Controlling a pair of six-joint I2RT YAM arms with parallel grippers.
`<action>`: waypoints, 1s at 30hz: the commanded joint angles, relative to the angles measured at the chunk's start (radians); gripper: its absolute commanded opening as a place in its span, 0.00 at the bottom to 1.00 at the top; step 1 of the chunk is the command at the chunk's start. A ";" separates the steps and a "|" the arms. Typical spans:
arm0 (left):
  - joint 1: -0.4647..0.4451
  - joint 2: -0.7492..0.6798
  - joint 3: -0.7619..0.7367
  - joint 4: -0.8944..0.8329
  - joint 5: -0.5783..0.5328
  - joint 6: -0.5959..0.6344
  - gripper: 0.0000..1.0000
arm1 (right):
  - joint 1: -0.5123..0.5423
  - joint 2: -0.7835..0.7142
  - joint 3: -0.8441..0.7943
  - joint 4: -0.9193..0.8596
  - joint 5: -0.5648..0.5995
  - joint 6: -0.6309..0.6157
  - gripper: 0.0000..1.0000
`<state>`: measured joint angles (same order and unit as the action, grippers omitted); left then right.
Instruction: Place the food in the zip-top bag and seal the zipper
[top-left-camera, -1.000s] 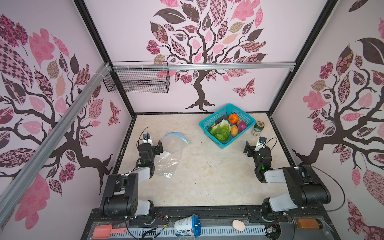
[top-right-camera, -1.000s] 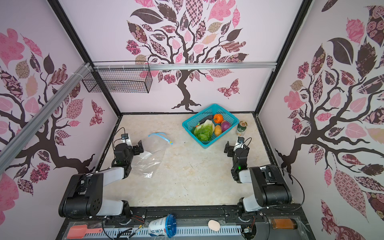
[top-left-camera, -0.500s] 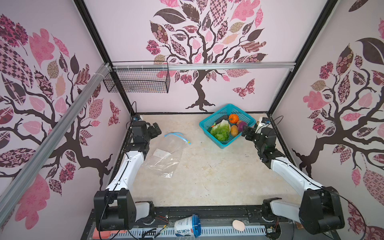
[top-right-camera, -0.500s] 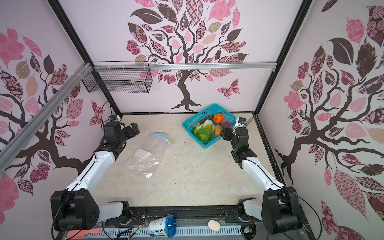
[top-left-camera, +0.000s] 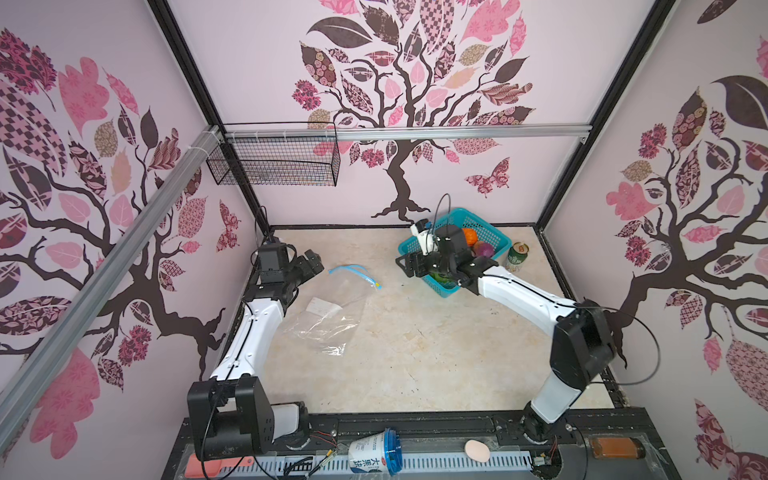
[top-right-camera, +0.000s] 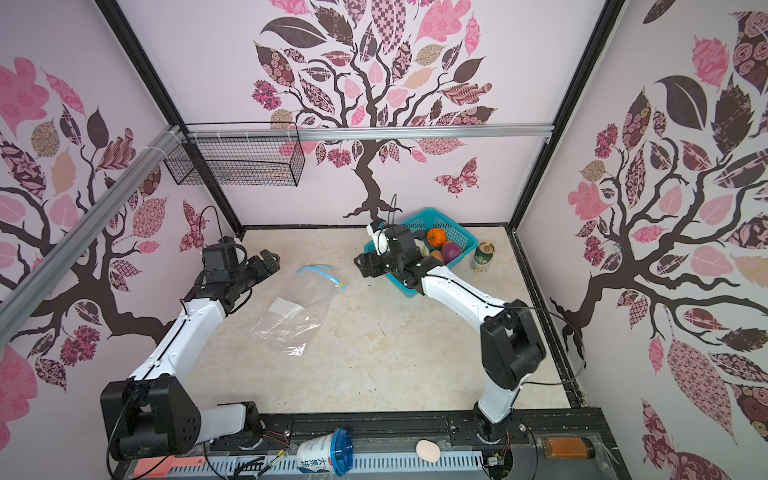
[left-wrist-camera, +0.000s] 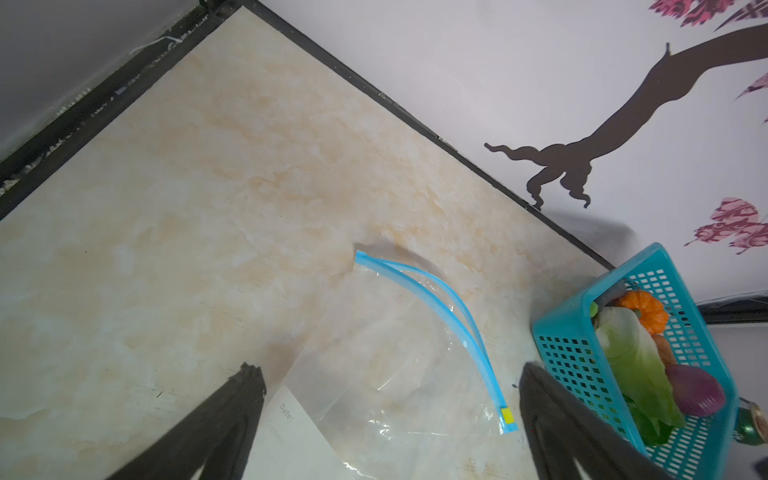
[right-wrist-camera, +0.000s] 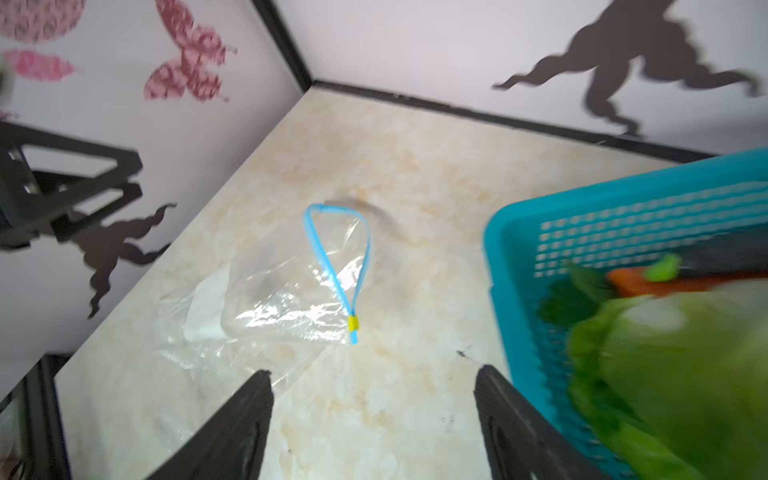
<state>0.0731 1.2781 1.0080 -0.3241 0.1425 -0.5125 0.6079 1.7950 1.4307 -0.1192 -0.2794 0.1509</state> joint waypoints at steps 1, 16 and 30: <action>0.002 -0.033 -0.021 0.017 0.052 -0.022 0.98 | 0.042 0.118 0.110 -0.120 -0.107 -0.069 0.79; 0.009 -0.002 -0.029 0.032 0.111 -0.050 0.97 | 0.107 0.394 0.278 -0.042 -0.013 0.033 0.91; -0.048 0.132 -0.069 0.062 0.154 -0.164 0.97 | 0.096 0.526 0.450 -0.108 0.036 -0.057 1.00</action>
<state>0.0532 1.3716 0.9836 -0.2813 0.2760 -0.6220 0.7101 2.2765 1.8645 -0.2283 -0.2371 0.1043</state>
